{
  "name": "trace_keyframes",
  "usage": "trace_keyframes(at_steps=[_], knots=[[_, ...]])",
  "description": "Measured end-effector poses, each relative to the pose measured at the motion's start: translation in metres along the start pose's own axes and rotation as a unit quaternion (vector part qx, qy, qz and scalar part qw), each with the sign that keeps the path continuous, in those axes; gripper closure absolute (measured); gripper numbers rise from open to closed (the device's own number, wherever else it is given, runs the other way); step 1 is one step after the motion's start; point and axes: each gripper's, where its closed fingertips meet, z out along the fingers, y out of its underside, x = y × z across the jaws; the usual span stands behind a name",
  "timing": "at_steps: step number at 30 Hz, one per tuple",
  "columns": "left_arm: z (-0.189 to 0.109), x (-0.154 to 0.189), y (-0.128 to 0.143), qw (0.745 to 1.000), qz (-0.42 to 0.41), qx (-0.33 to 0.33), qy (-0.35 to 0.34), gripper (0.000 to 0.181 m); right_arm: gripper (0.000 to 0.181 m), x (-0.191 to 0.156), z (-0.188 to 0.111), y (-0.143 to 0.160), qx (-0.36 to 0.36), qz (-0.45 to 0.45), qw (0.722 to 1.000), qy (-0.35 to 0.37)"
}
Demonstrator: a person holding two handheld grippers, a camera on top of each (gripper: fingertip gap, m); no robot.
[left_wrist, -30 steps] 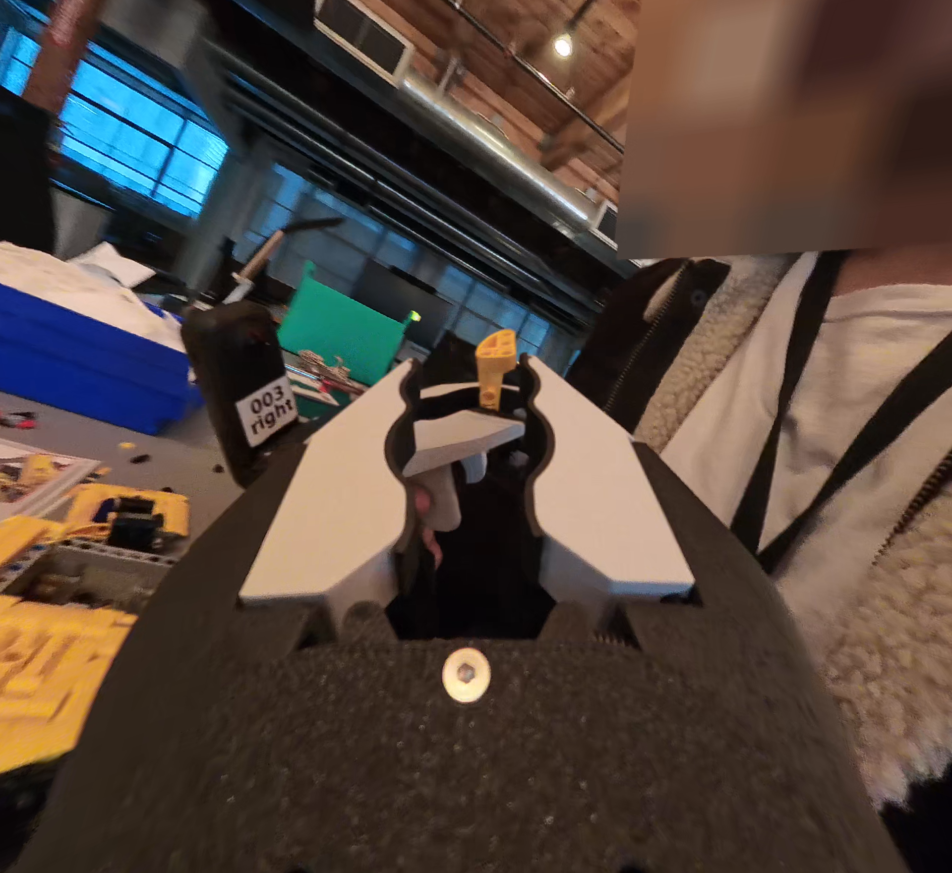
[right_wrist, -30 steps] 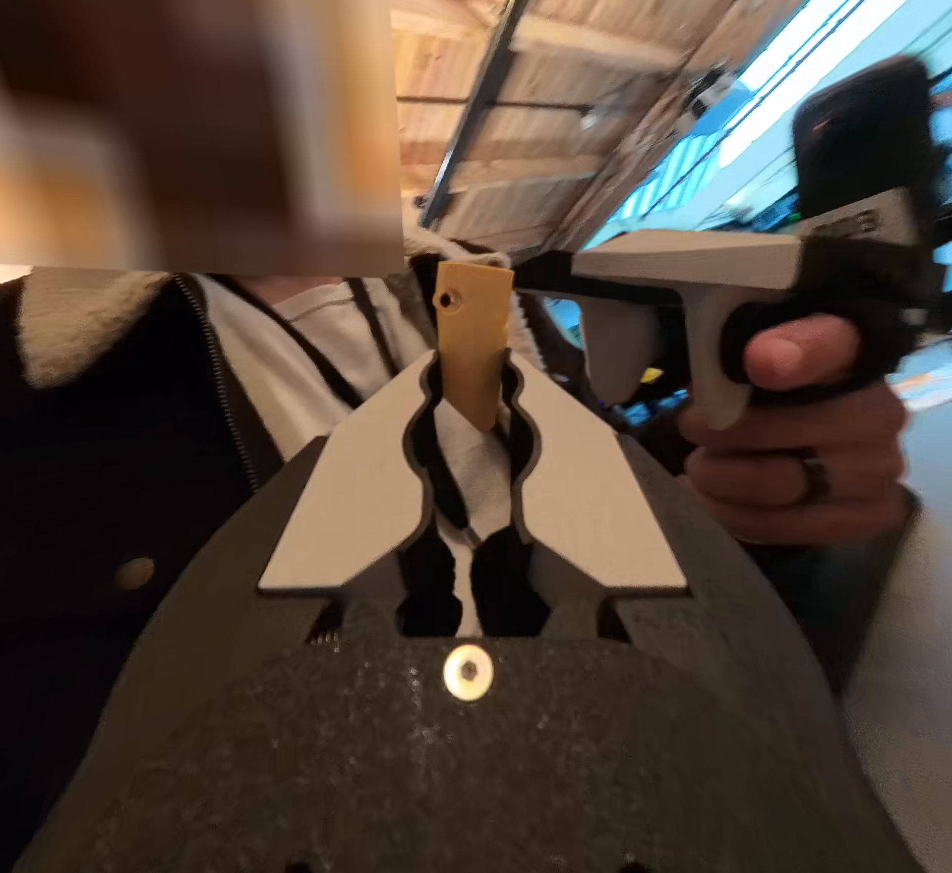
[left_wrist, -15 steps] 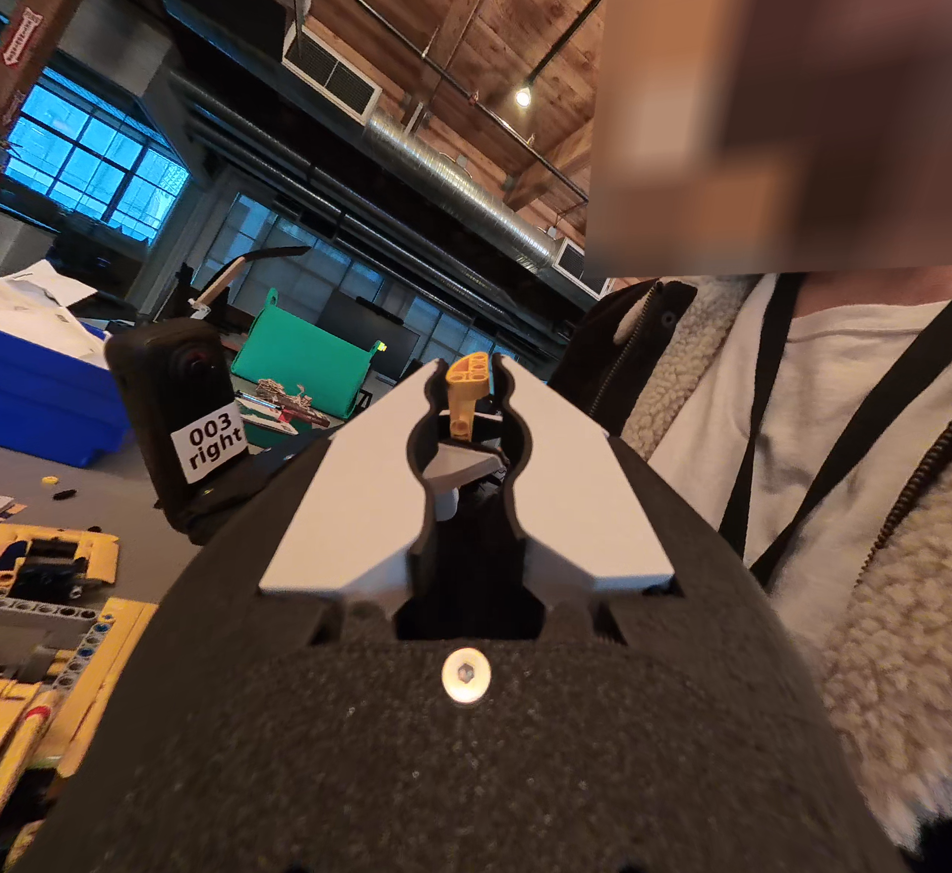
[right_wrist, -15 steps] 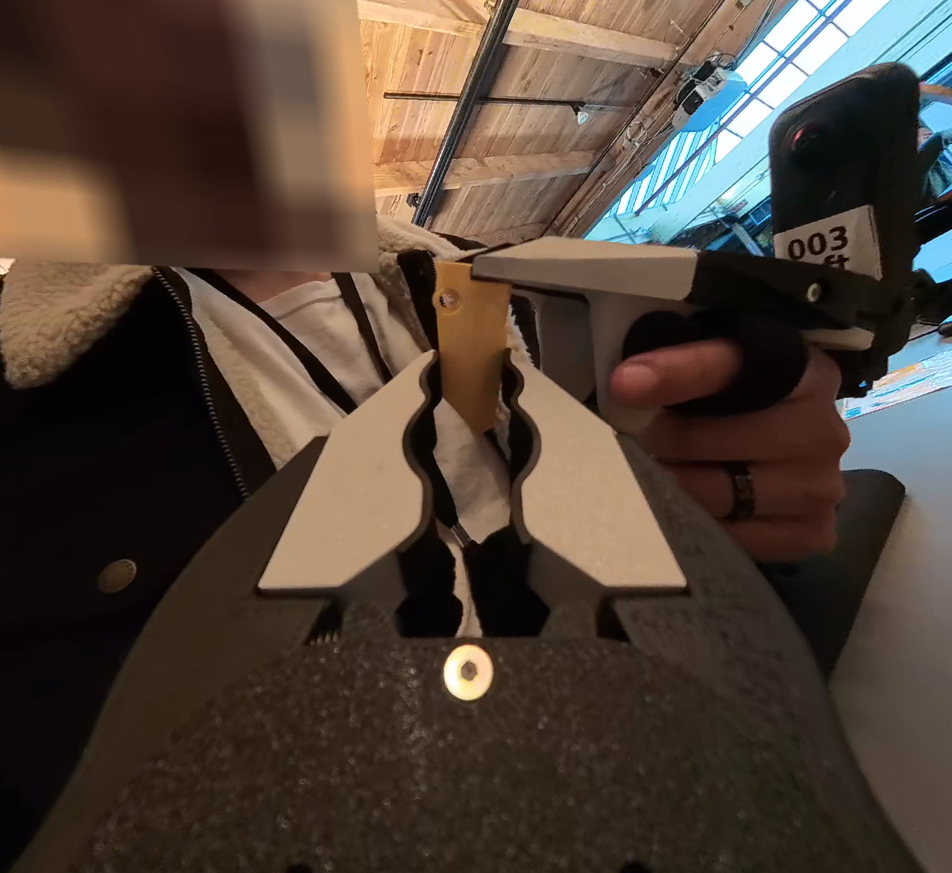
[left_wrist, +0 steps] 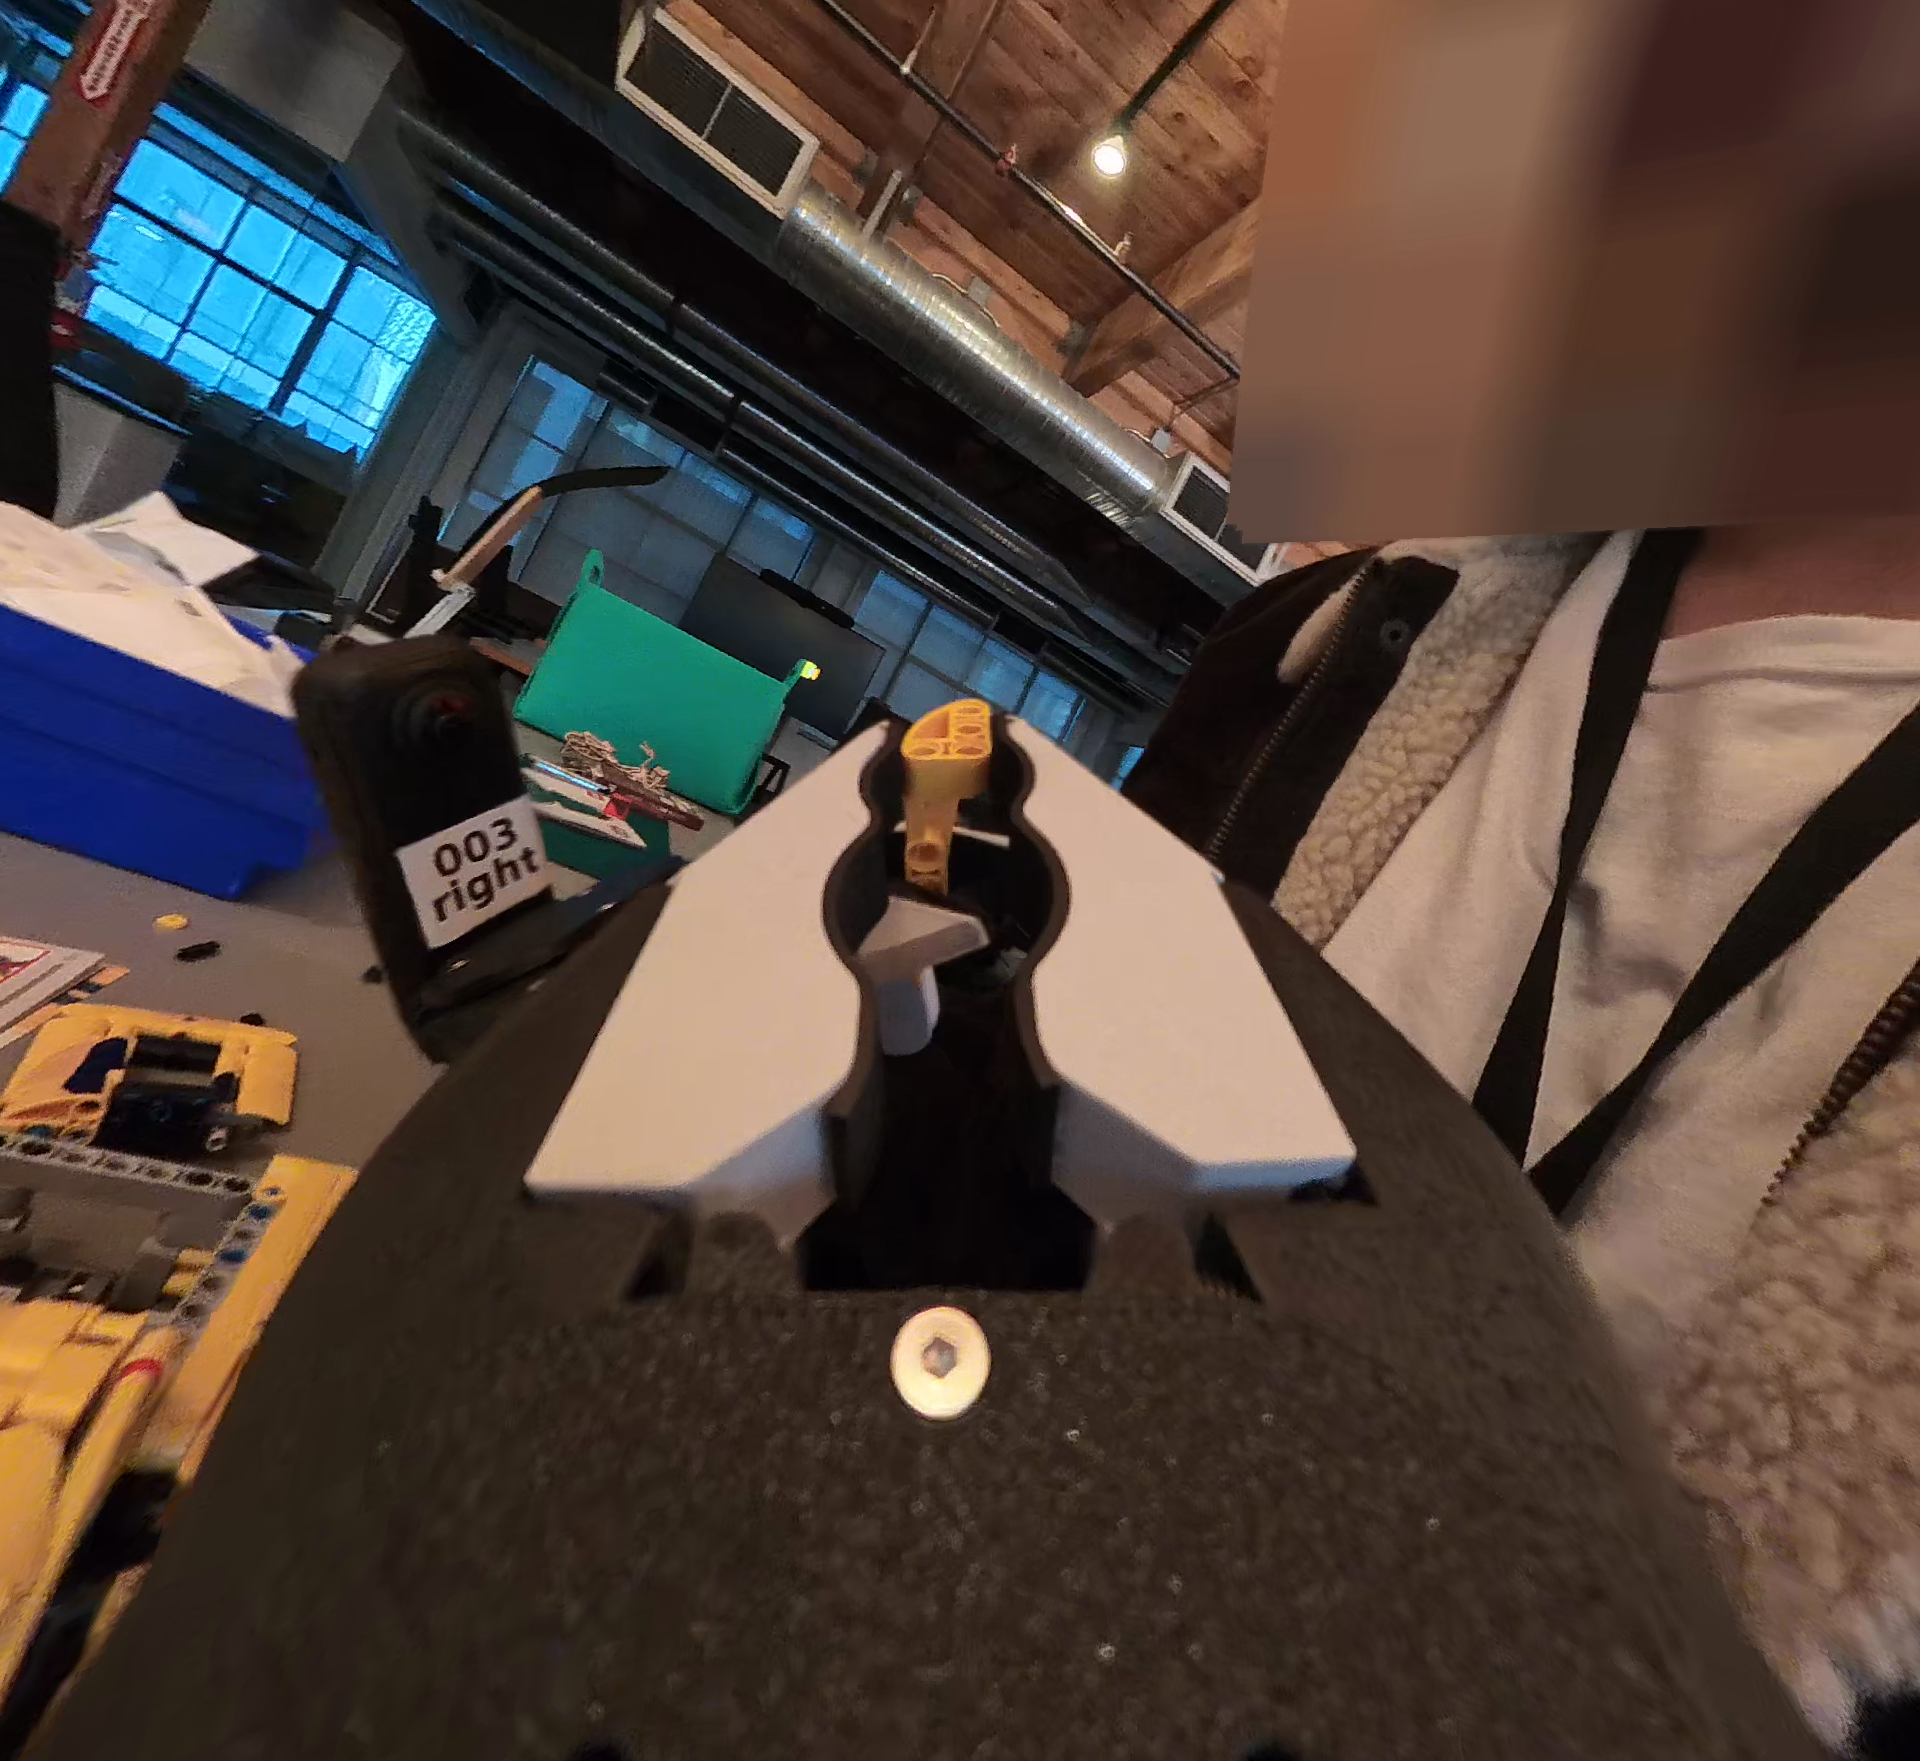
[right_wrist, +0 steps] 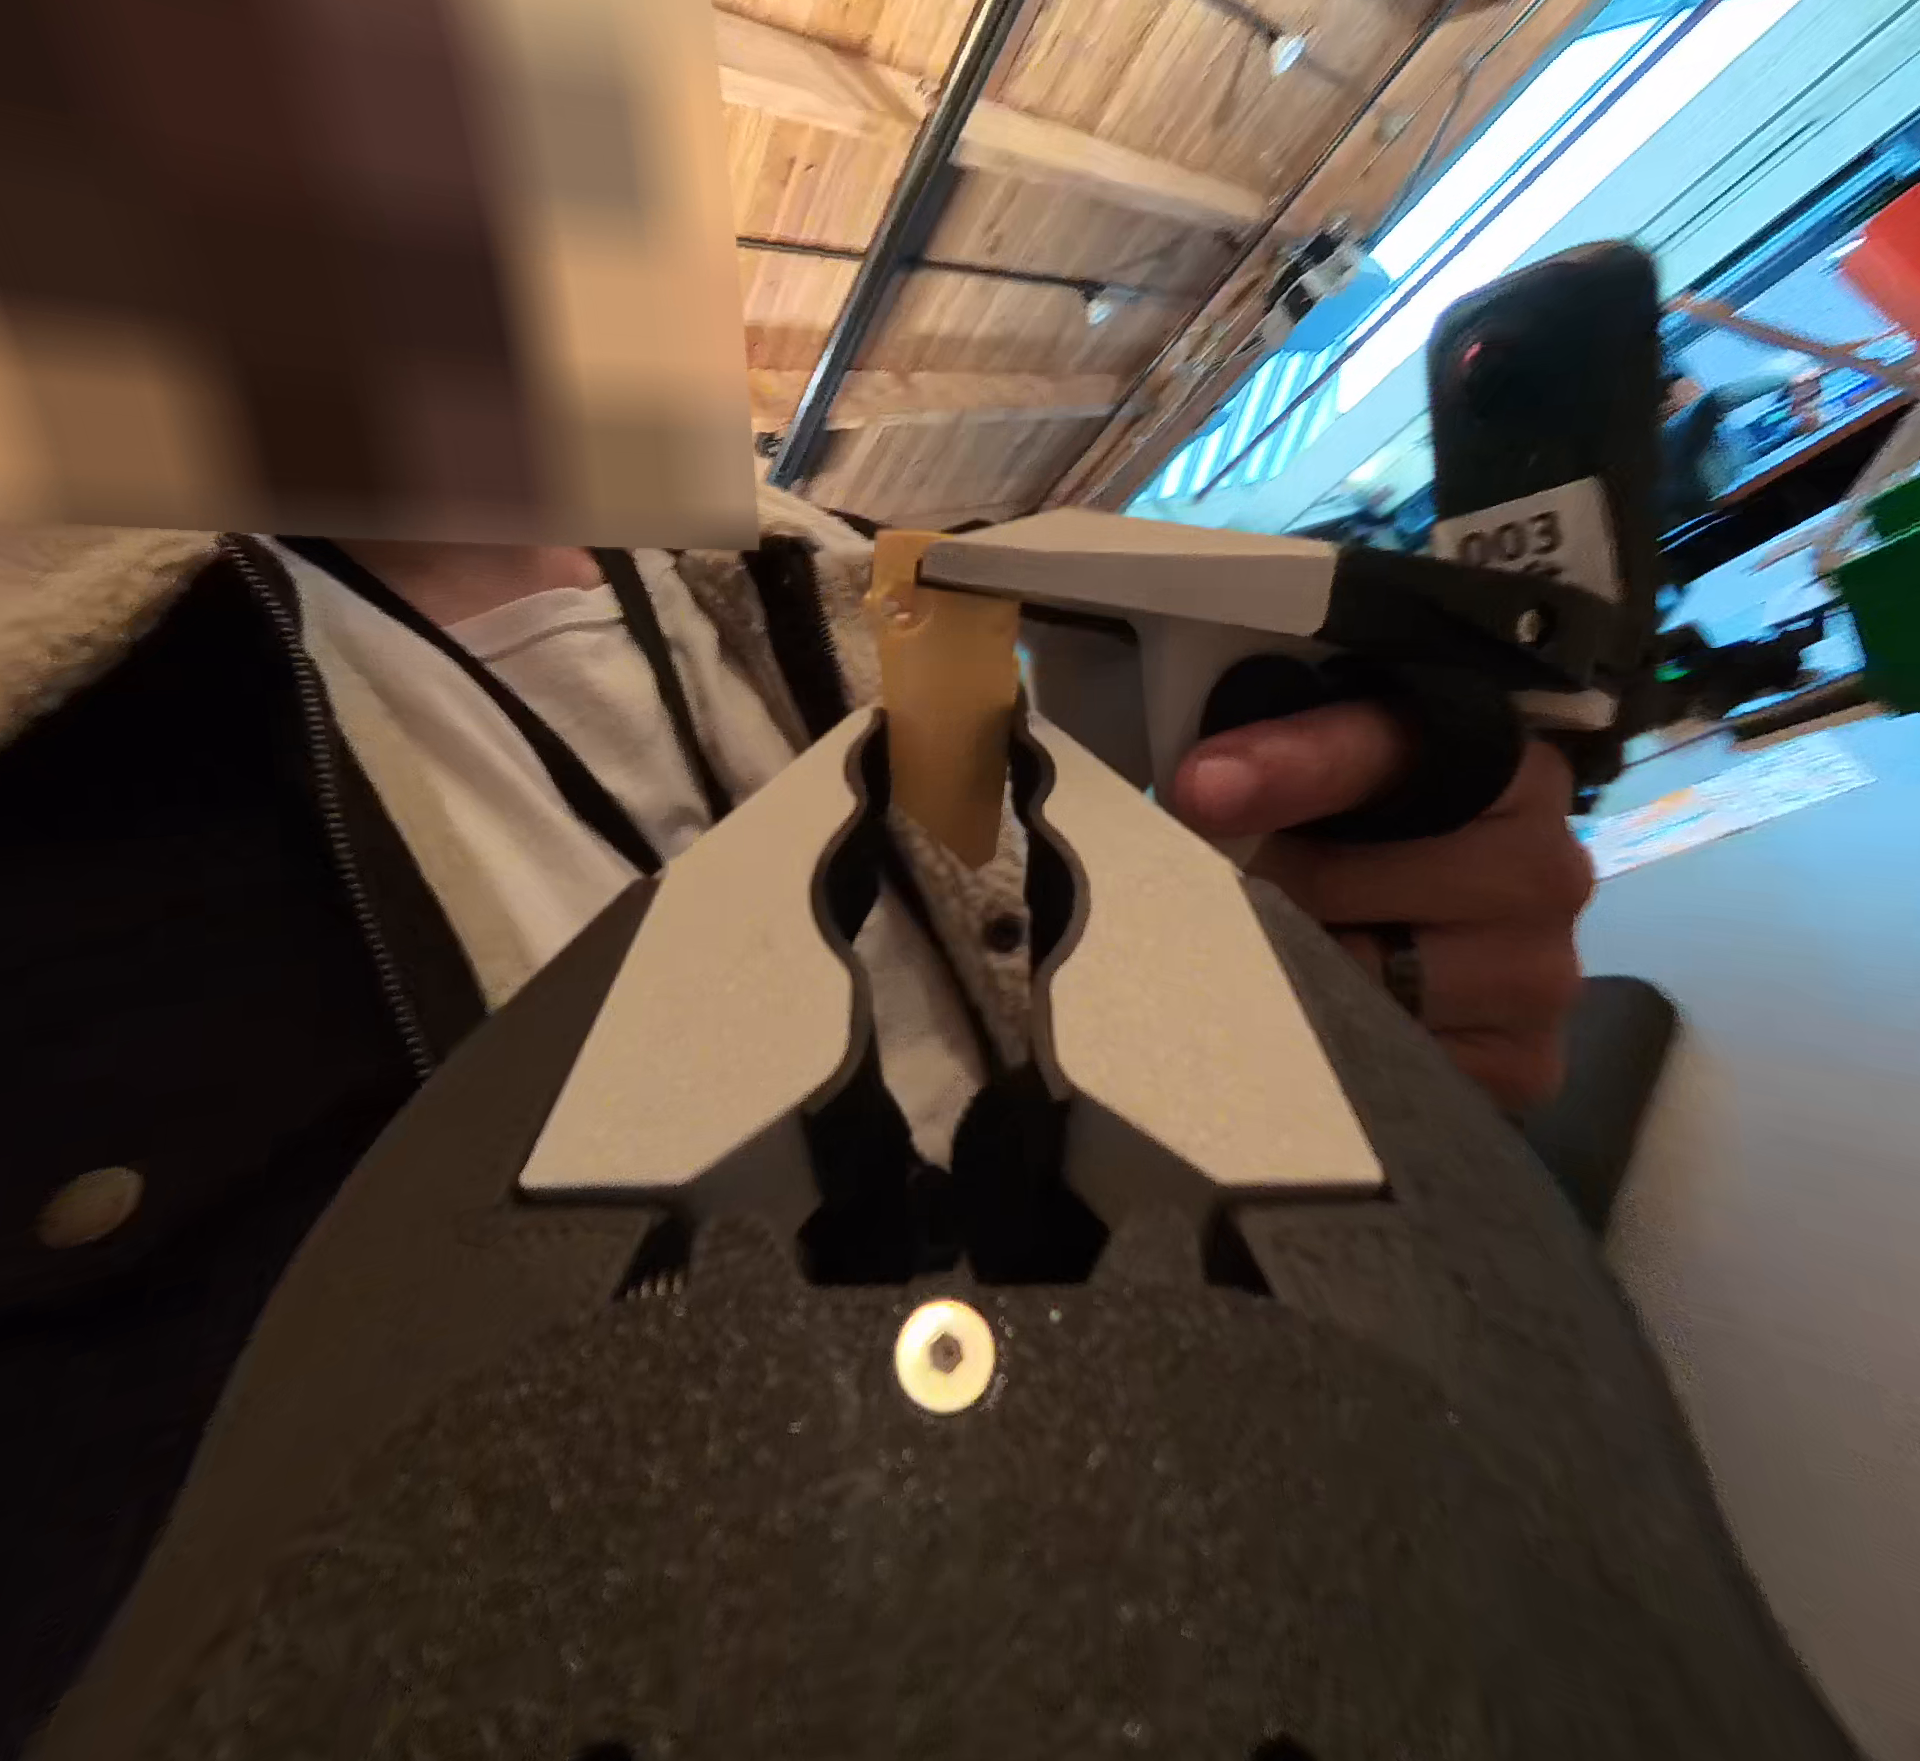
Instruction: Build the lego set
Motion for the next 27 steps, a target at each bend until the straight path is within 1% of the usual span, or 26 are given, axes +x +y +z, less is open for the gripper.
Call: trace_keyframes(at_steps=[2, 5, 10, 14, 17, 22, 24, 25, 27], knots=[[-0.002, -0.003, 0.0, 1.0, 0.0, -0.006, -0.009, 0.166, 0.16, 0.003, -0.002, 0.0, -0.004, -0.019, 1.0, 0.02], [0.0, 0.001, 0.001, 1.0, -0.008, -0.004, 0.004, 0.166, 0.16, 0.0, 0.001, 0.003, -0.015, -0.037, 0.999, 0.021], [0.002, 0.004, 0.0, 1.0, -0.005, 0.013, 0.016, 0.166, 0.161, -0.003, 0.002, 0.002, -0.002, -0.031, 0.999, 0.006], [0.005, 0.003, 0.007, 1.0, 0.001, -0.005, 0.01, 0.166, 0.16, -0.009, 0.001, -0.003, 0.014, -0.026, 1.0, -0.008], [0.006, 0.003, 0.005, 1.0, 0.0, 0.014, 0.007, 0.166, 0.16, -0.008, 0.001, -0.003, 0.006, -0.028, 1.0, 0.0], [0.006, 0.0, 0.005, 1.0, -0.007, 0.02, 0.003, 0.167, 0.16, -0.009, -0.002, -0.004, 0.015, -0.03, 0.999, 0.001], [0.004, -0.003, 0.003, 1.0, -0.004, 0.022, -0.009, 0.167, 0.16, -0.003, -0.004, -0.008, 0.026, -0.044, 0.998, 0.02], [0.001, -0.006, 0.003, 1.0, 0.008, 0.011, -0.024, 0.166, 0.158, 0.004, -0.008, -0.009, 0.025, -0.048, 0.997, 0.05], [-0.008, -0.017, 0.001, 0.995, 0.05, -0.029, -0.077, 0.167, 0.145, 0.011, -0.027, -0.012, 0.007, -0.065, 0.99, 0.122]])
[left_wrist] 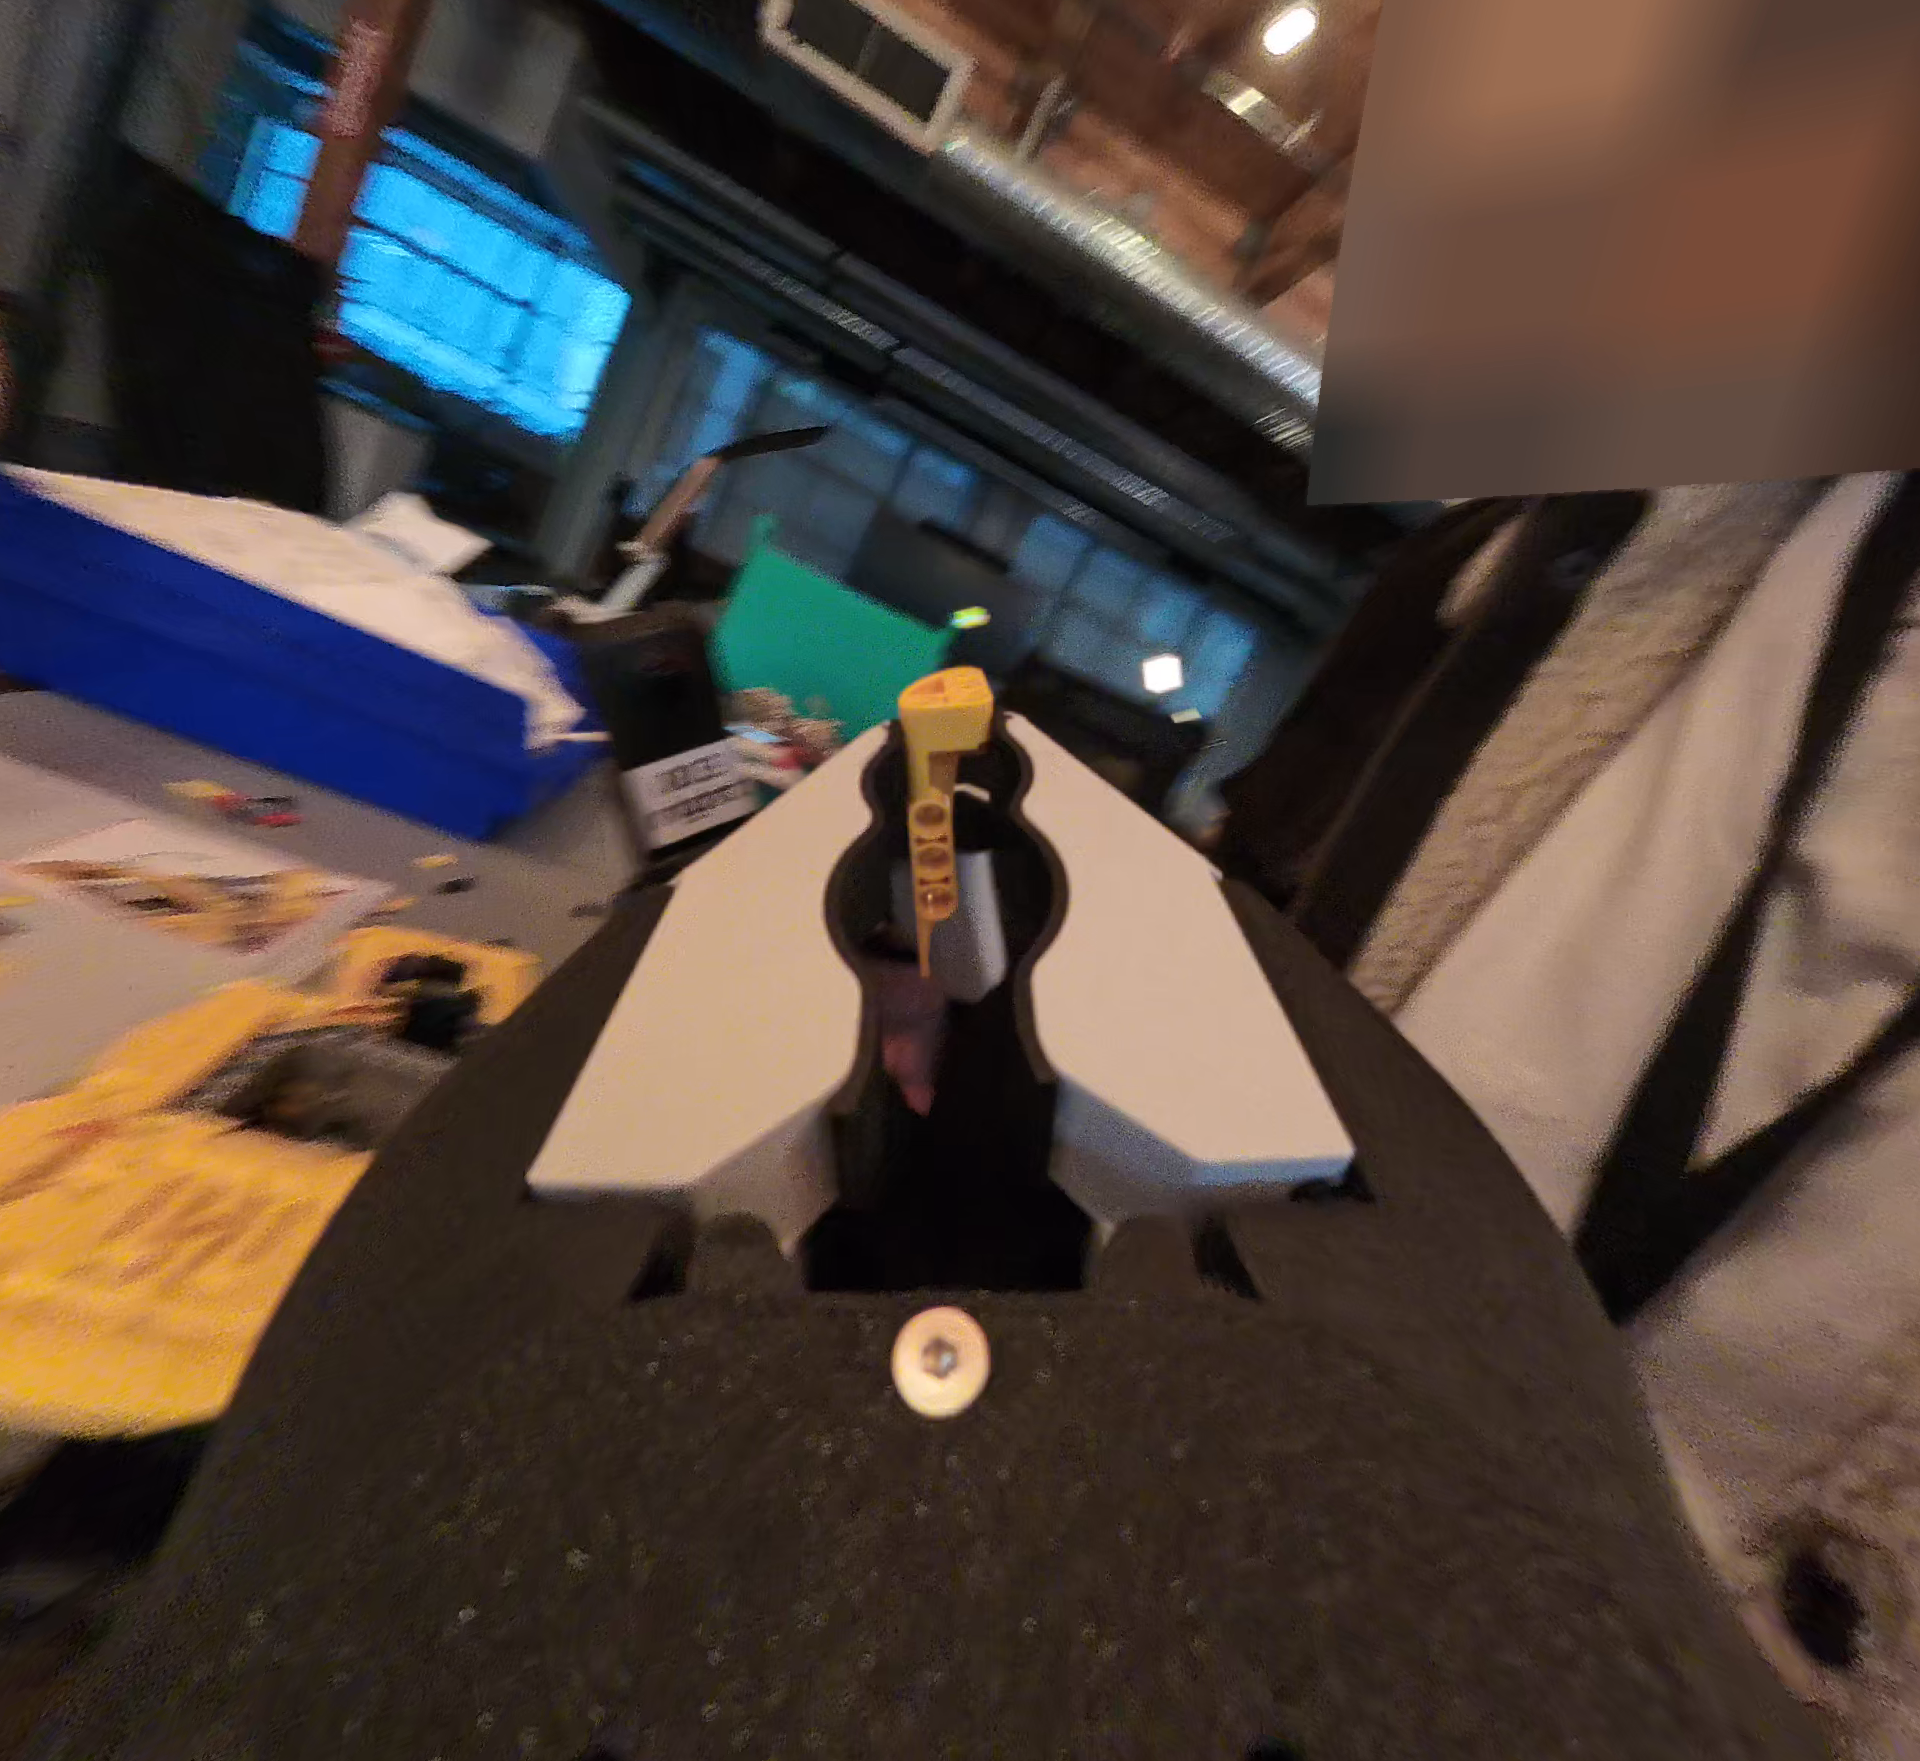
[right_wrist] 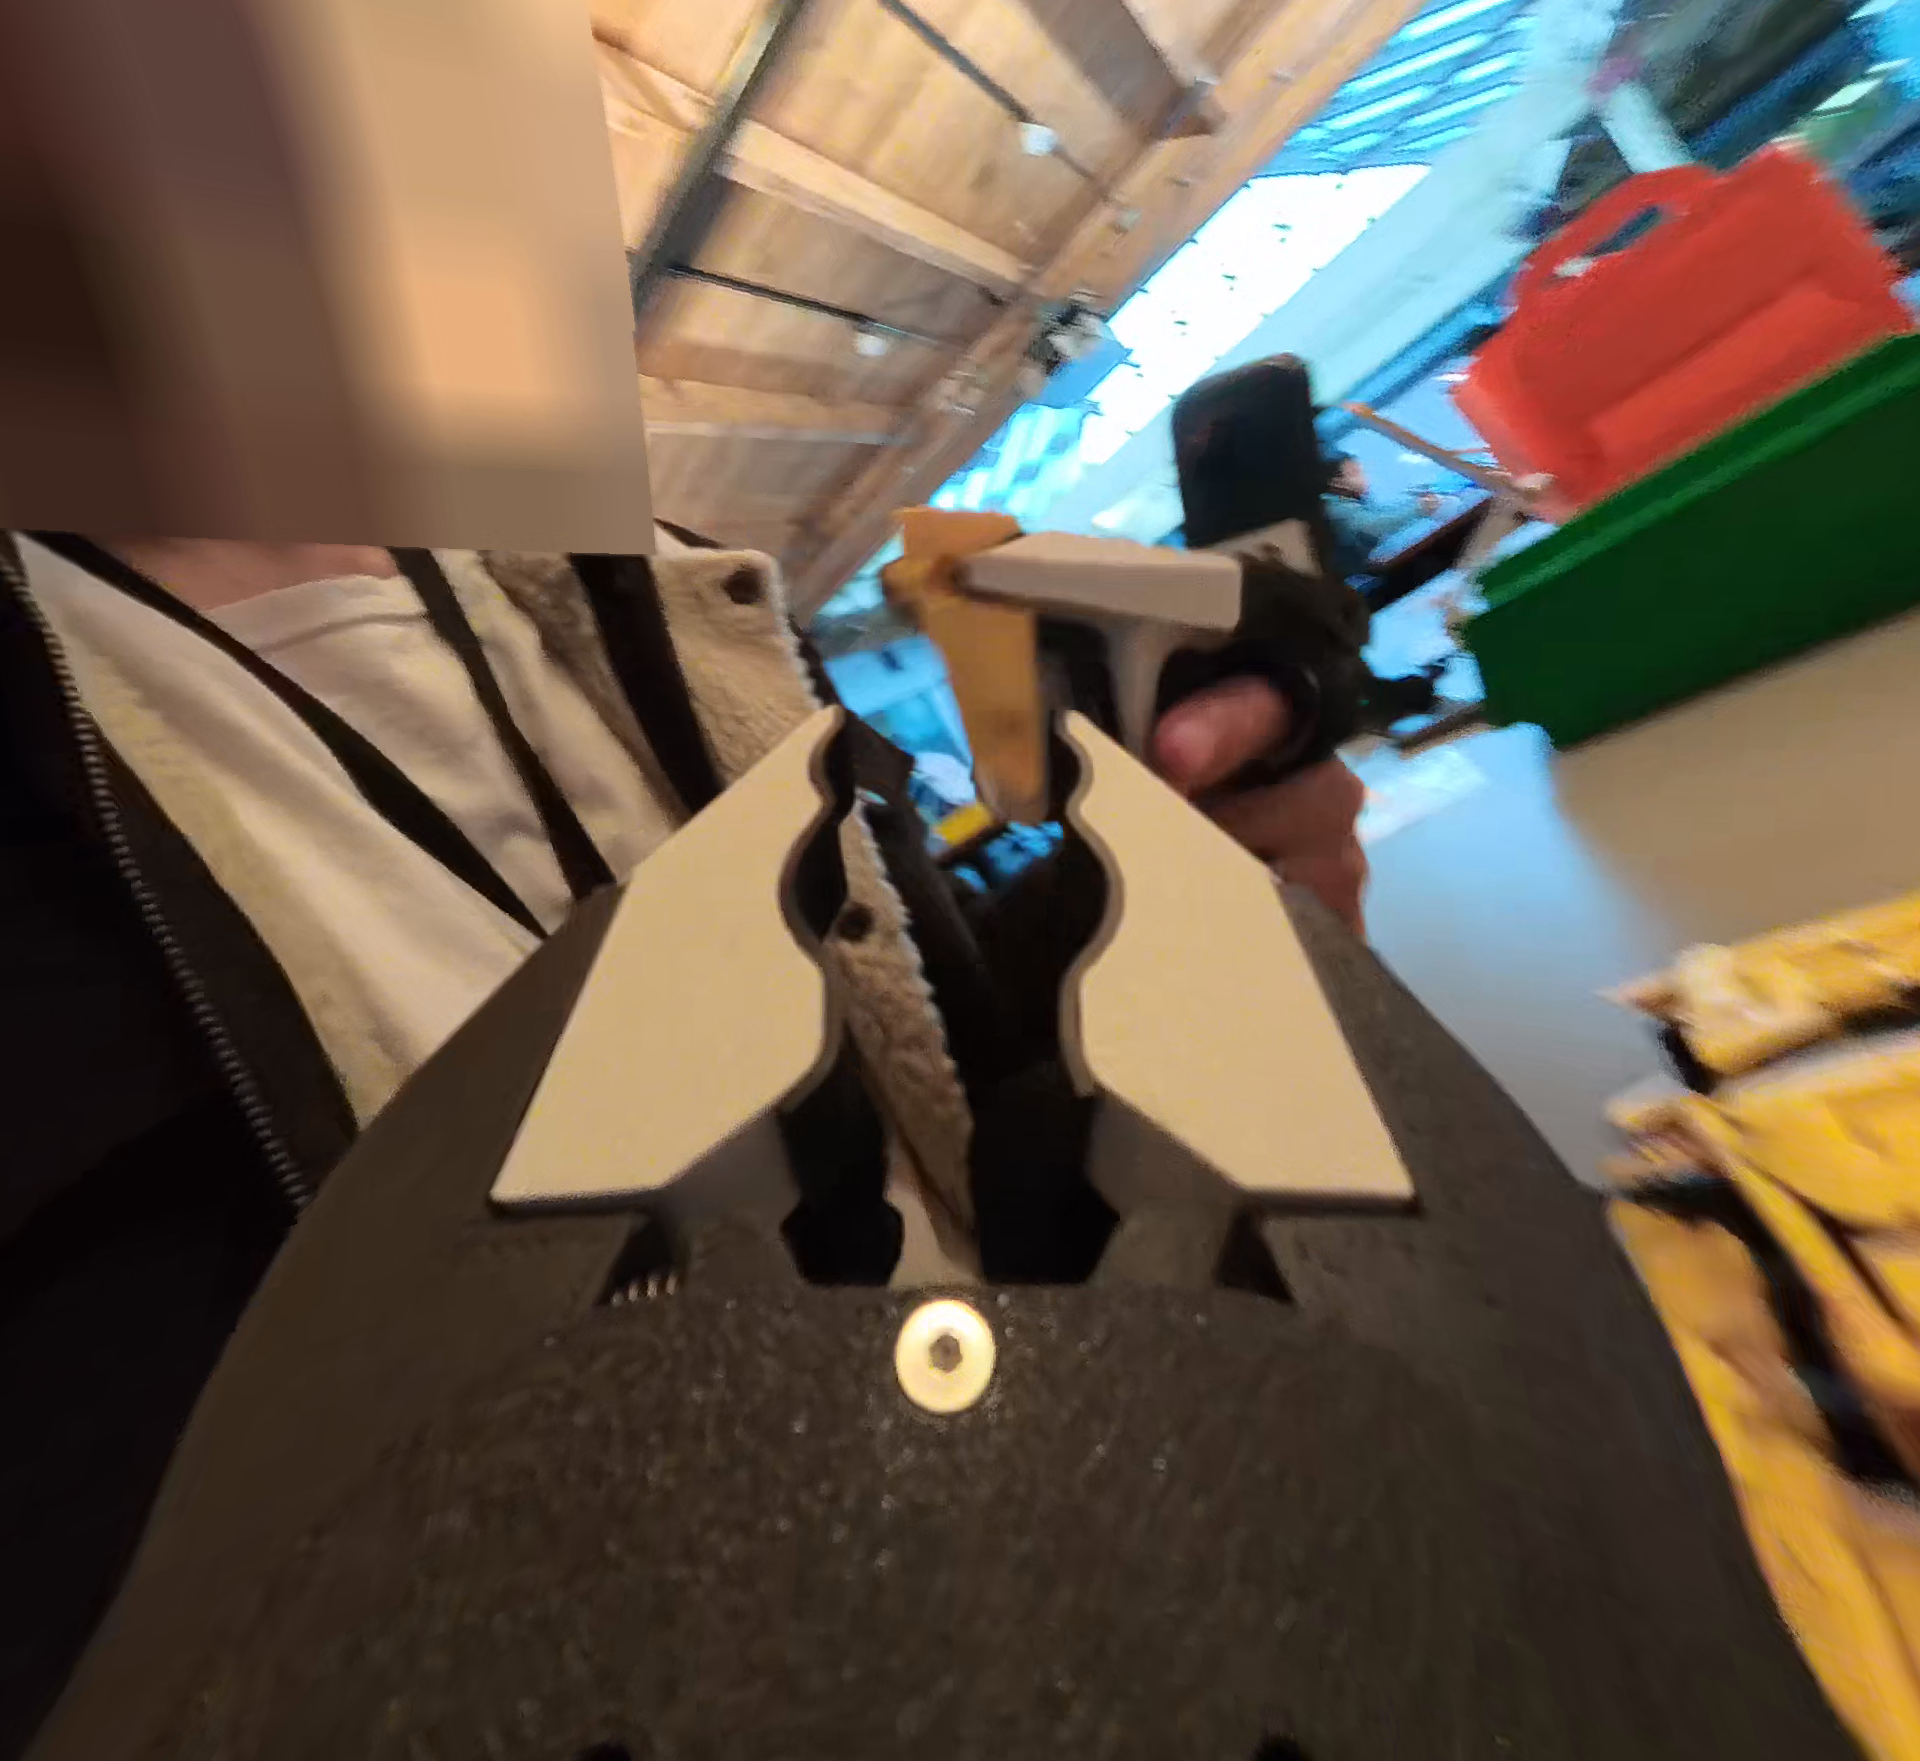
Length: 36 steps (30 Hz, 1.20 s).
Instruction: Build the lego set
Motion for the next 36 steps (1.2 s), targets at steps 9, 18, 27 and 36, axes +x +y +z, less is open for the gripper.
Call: trace_keyframes(at_steps=[9, 18, 27, 36], knots=[[-0.067, -0.082, -0.013, 0.953, 0.165, -0.065, -0.244, 0.166, 0.143, 0.03, -0.17, 0.053, -0.352, -0.23, 0.771, 0.478], [-0.064, -0.082, 0.001, 0.954, 0.164, -0.069, -0.243, 0.167, 0.16, 0.037, -0.198, 0.113, -0.43, -0.135, 0.734, 0.508], [-0.055, -0.078, 0.011, 0.959, 0.157, -0.087, -0.221, 0.166, 0.173, 0.048, -0.198, 0.112, -0.461, -0.146, 0.696, 0.53], [-0.035, -0.062, 0.032, 0.962, 0.165, -0.124, -0.177, 0.166, 0.177, 0.047, -0.111, 0.036, -0.269, -0.23, 0.809, 0.469]])
